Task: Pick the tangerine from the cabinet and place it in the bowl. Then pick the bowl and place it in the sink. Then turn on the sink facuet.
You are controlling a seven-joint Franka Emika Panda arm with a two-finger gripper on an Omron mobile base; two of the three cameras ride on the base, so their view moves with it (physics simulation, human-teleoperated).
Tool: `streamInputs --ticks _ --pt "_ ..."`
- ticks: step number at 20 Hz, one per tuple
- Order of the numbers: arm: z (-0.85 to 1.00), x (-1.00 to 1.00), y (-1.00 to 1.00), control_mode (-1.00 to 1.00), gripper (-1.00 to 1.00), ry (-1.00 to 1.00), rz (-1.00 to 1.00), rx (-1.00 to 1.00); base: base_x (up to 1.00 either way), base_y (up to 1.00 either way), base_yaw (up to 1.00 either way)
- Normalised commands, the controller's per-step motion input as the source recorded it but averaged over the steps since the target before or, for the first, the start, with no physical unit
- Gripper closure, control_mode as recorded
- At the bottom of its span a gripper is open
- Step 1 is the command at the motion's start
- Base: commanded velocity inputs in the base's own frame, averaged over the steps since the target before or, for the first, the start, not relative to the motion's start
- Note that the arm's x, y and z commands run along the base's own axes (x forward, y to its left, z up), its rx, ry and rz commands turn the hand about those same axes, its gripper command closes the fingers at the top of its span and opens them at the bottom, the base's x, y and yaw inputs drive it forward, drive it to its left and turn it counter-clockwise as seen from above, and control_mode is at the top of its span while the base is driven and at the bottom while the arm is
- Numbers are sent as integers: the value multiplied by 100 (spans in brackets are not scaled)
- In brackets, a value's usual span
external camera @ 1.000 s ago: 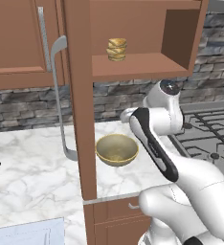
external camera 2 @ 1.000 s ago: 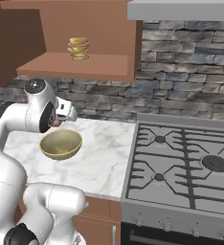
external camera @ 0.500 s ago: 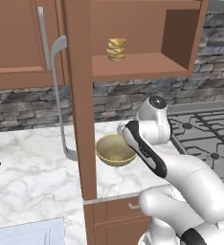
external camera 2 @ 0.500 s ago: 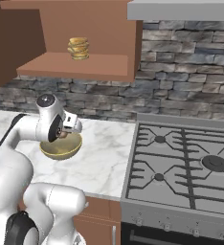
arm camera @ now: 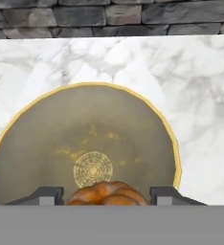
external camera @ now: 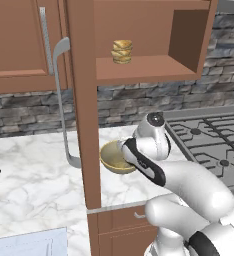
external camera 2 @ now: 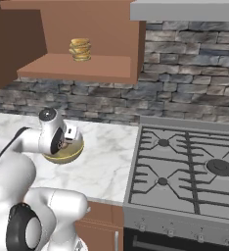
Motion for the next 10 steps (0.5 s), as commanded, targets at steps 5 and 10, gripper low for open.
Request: streamInputs --ticks 5,10 --pt "-37 16 16 -100 100 0 0 0 0 0 0" --pt "-31 12 12 -100 100 0 0 0 0 0 0"
